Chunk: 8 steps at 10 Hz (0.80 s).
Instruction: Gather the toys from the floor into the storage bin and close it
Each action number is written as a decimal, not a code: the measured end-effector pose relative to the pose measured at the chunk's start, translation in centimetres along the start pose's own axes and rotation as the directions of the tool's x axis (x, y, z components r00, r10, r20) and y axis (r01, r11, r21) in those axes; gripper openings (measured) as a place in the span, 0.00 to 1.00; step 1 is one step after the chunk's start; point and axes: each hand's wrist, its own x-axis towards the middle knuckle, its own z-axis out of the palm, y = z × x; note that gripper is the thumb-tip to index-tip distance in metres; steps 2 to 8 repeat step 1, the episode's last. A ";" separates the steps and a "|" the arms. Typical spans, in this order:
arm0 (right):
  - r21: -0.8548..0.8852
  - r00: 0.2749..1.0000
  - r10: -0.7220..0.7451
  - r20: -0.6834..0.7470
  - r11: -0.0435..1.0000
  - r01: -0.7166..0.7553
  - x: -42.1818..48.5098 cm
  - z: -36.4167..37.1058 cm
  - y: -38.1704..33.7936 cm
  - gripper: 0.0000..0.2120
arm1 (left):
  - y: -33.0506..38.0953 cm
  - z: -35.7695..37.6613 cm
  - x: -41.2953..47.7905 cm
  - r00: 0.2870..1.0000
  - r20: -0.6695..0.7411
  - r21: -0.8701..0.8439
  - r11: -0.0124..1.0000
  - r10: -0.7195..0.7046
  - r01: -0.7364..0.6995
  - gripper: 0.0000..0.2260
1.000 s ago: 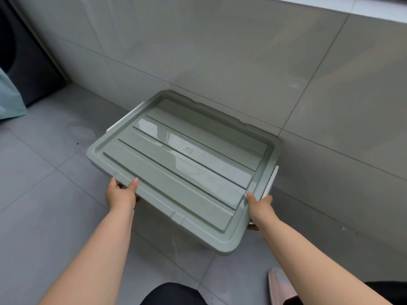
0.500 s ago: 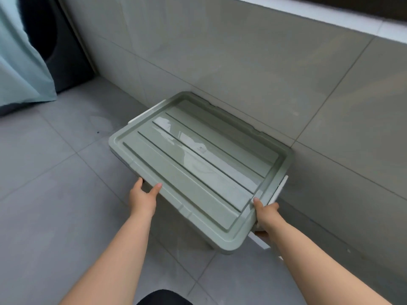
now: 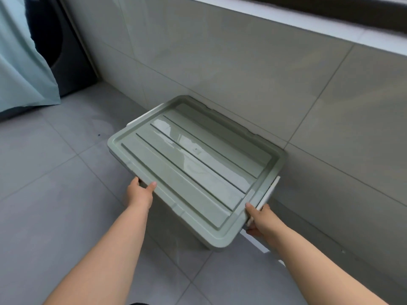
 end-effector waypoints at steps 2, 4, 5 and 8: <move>0.048 0.987 -0.162 -0.015 0.986 0.162 -3.4 -3.7 -0.7 0.07 | 0.6 -0.3 -0.4 0.996 0.080 -0.076 0.996 -0.032 0.038 0.22; 0.048 0.987 -0.162 -0.015 0.986 0.162 -3.4 -3.7 -0.7 0.07 | 0.6 -0.3 -0.4 0.996 0.080 -0.076 0.996 -0.032 0.038 0.22; 0.048 0.987 -0.162 -0.015 0.986 0.162 -3.4 -3.7 -0.7 0.07 | 0.6 -0.3 -0.4 0.996 0.080 -0.076 0.996 -0.032 0.038 0.22; 0.048 0.987 -0.162 -0.015 0.986 0.162 -3.4 -3.7 -0.7 0.07 | 0.6 -0.3 -0.4 0.996 0.080 -0.076 0.996 -0.032 0.038 0.22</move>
